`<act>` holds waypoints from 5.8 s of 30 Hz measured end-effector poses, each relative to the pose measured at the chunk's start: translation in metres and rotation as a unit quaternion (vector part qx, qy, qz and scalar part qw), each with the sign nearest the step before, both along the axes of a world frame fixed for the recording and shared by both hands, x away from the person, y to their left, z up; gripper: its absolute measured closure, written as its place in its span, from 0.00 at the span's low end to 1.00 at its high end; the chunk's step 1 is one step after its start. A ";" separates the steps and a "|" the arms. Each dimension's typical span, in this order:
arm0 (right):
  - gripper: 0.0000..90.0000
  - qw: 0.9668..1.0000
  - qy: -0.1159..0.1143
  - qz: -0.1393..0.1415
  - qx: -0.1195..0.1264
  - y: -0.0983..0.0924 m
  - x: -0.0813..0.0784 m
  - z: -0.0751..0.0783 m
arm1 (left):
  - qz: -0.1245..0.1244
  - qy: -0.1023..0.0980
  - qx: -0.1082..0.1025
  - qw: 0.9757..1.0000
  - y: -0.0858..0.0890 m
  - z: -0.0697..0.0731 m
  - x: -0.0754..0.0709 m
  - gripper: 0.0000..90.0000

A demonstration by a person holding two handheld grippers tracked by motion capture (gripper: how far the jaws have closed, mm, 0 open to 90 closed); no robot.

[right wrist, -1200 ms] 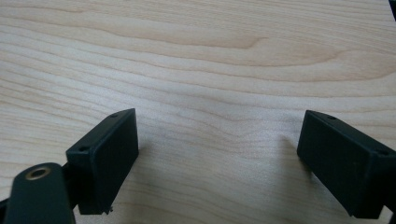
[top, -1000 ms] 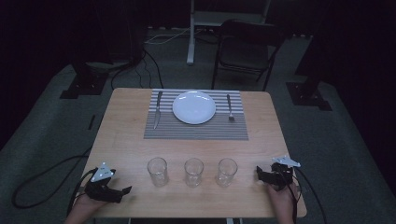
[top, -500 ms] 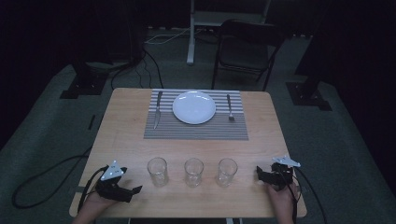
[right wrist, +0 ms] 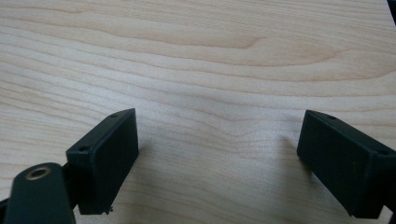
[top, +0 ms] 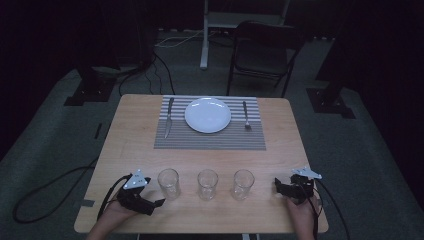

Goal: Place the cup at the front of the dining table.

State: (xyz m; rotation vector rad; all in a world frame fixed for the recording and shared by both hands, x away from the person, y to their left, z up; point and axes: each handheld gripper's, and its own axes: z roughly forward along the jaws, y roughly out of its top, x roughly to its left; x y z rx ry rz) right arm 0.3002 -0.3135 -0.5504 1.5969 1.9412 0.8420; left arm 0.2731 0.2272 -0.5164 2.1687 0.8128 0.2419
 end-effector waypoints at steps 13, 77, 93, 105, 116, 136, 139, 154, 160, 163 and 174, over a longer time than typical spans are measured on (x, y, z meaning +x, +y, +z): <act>0.14 1.000 0.000 0.000 0.000 0.000 0.000 0.000 | -0.006 -0.014 -0.031 0.999 -0.013 0.001 0.009 0.02; 0.14 1.000 0.000 -0.001 0.000 0.000 0.000 0.000 | 0.069 -0.111 -0.067 0.989 -0.028 0.025 0.014 0.32; 0.14 1.000 -0.001 0.000 0.000 0.000 0.000 0.000 | 0.103 -0.117 -0.036 0.987 -0.046 0.041 0.038 0.32; 0.15 1.000 -0.002 -0.003 0.000 -0.001 0.000 0.000 | 0.126 -0.121 -0.037 0.984 -0.055 0.045 0.063 0.32; 0.15 1.000 -0.002 -0.003 -0.001 -0.001 0.000 0.000 | 0.164 -0.130 -0.038 0.977 -0.064 0.056 0.093 0.32; 0.15 1.000 -0.002 -0.003 -0.001 0.000 0.000 0.000 | 0.208 -0.130 -0.030 0.969 -0.079 0.062 0.144 0.32; 0.15 1.000 -0.002 -0.003 -0.001 0.000 0.000 0.000 | 0.212 -0.129 -0.022 0.968 -0.082 0.063 0.155 0.32; 0.13 1.000 -0.001 -0.014 -0.004 -0.001 0.000 0.000 | 0.250 -0.108 -0.015 0.962 -0.089 0.055 0.198 0.32; 0.13 1.000 -0.001 -0.014 -0.003 -0.001 0.000 0.000 | 0.247 -0.112 -0.012 0.962 -0.089 0.049 0.208 0.32; 0.14 1.000 0.000 -0.013 -0.002 -0.001 0.000 0.000 | 0.251 -0.116 0.004 0.961 -0.090 0.044 0.211 0.32; 0.15 1.000 -0.002 -0.011 -0.002 -0.001 0.000 0.000 | 0.249 -0.109 0.017 0.962 -0.090 0.038 0.215 0.32</act>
